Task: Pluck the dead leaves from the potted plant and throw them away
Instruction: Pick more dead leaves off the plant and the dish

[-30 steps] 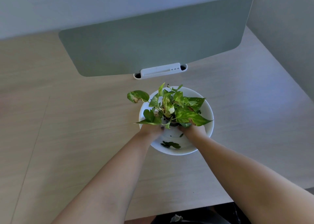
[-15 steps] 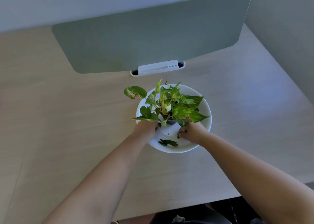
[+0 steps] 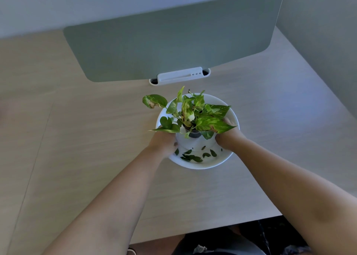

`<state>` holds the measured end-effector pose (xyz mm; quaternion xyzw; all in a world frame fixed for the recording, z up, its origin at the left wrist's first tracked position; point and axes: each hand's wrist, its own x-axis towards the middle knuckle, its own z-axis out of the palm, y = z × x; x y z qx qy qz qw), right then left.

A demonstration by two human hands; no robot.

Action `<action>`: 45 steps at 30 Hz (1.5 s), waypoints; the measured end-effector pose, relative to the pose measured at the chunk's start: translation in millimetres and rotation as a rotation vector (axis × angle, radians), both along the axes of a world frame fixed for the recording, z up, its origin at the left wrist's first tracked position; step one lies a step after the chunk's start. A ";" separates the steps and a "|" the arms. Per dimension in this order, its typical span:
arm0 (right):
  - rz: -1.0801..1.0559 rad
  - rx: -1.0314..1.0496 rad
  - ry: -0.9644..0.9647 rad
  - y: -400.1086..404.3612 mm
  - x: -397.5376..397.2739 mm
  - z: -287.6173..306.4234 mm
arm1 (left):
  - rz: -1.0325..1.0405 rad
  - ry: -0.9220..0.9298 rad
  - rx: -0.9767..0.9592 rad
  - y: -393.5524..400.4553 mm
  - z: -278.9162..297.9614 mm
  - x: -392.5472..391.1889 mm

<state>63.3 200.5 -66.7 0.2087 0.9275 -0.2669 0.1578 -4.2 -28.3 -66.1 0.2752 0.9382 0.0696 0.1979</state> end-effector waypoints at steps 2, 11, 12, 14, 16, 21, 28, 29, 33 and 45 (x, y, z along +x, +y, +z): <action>0.002 0.066 -0.132 -1.2 -2.9 -10.1 | -0.005 -0.005 -0.045 6.5 -2.2 1.1; 0.275 0.249 -0.199 -18.6 23.5 -3.9 | -0.063 0.028 -0.165 20.2 -2.5 35.1; 0.327 0.242 -0.207 -23.0 26.9 -4.4 | -0.063 0.004 -0.157 21.2 -3.8 40.0; 0.402 0.216 -0.208 -31.2 32.2 -3.9 | -0.067 -0.037 -0.134 23.8 -4.9 48.1; 0.442 0.213 -0.160 -37.1 33.7 -4.0 | -0.062 -0.049 -0.107 24.2 -3.9 52.5; 0.462 0.206 -0.040 -38.4 24.7 -11.5 | -0.061 -0.060 0.010 25.2 -3.6 49.0; 0.569 0.164 -0.044 -29.8 39.4 -18.7 | -0.137 -0.180 0.102 17.6 -2.8 53.9; 0.541 0.152 -0.038 -27.5 41.2 -16.9 | -0.138 -0.177 0.102 15.4 -2.2 54.0; 0.371 0.106 -0.002 -28.0 42.3 -9.0 | -0.001 0.006 0.039 13.5 1.2 51.5; 0.294 0.228 -0.154 -45.2 29.2 -6.3 | 0.105 0.035 -0.314 52.8 -1.5 56.5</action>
